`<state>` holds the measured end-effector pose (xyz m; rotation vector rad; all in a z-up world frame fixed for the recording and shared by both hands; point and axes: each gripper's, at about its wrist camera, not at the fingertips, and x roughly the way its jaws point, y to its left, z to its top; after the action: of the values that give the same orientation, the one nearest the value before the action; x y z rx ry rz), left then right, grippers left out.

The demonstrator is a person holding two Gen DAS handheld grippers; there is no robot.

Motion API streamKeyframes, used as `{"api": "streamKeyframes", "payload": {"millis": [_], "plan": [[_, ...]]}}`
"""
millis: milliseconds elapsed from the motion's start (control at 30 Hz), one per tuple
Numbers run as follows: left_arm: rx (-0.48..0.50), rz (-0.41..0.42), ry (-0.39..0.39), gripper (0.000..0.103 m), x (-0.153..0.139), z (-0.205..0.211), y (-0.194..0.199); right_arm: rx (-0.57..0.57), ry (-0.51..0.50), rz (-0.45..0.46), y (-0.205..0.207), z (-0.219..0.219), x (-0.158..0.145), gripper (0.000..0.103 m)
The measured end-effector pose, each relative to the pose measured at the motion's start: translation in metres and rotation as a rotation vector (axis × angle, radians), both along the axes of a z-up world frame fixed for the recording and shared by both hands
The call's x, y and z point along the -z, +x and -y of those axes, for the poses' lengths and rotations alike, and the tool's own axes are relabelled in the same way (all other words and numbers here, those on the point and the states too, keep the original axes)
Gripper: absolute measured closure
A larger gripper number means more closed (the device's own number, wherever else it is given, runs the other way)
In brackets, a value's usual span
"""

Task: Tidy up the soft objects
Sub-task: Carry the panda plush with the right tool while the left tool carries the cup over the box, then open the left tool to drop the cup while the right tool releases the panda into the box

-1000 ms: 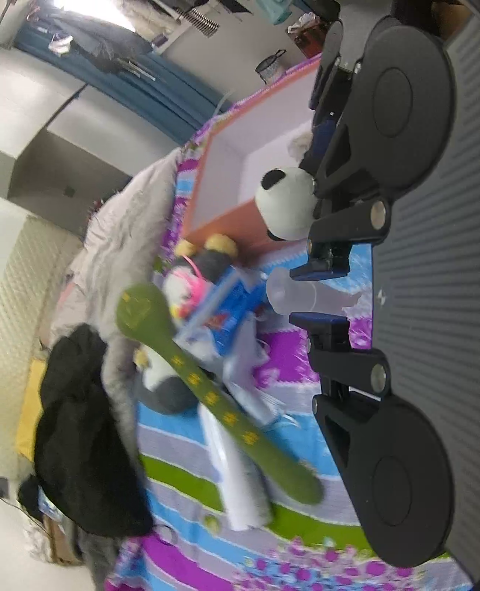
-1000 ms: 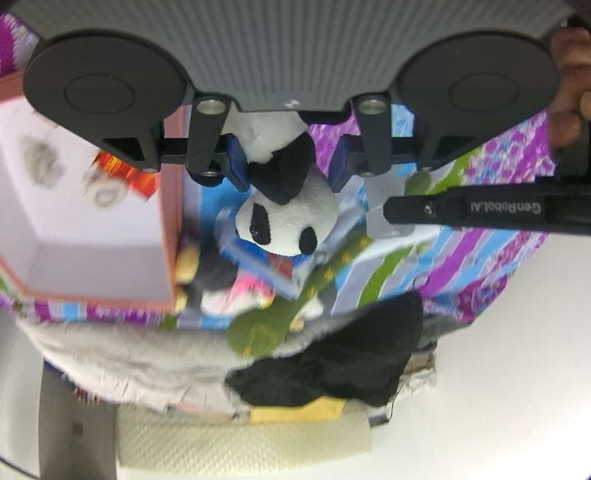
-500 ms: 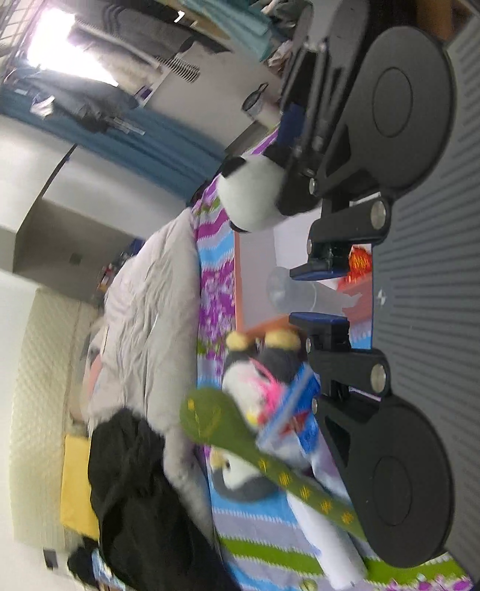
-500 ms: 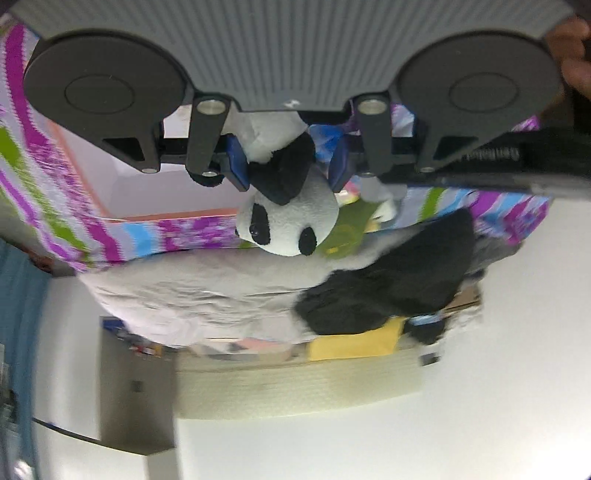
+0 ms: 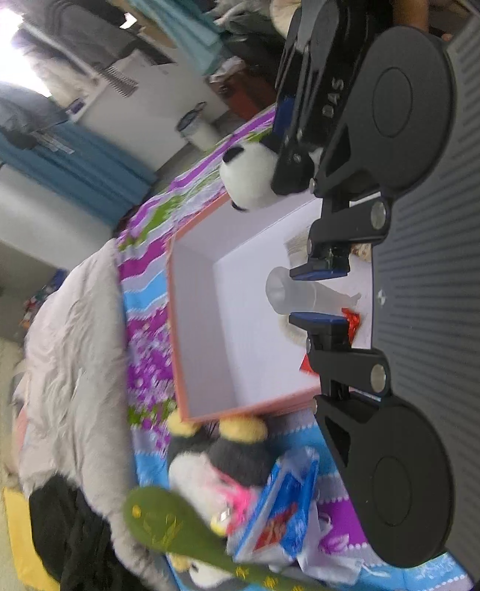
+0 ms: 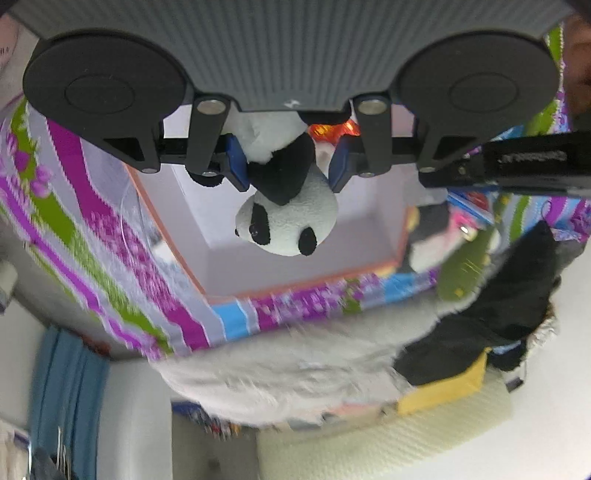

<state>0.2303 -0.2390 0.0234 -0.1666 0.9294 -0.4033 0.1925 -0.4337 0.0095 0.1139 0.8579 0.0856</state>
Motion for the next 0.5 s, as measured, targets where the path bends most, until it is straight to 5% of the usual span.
{"api": "streamKeyframes", "payload": {"millis": [167, 367, 500], "plan": [[0.038, -0.046, 0.036, 0.082, 0.016, 0.026, 0.019, -0.022, -0.090, -0.072, 0.006, 0.007, 0.027, 0.052], [0.069, -0.087, 0.076, 0.082, 0.034, 0.045, 0.028, -0.003, -0.057, -0.123, 0.004, 0.020, 0.045, 0.051], [0.076, -0.091, 0.088, 0.072, 0.038, 0.049, 0.028, 0.015, -0.030, -0.131, 0.005, 0.026, 0.047, 0.045]]}}
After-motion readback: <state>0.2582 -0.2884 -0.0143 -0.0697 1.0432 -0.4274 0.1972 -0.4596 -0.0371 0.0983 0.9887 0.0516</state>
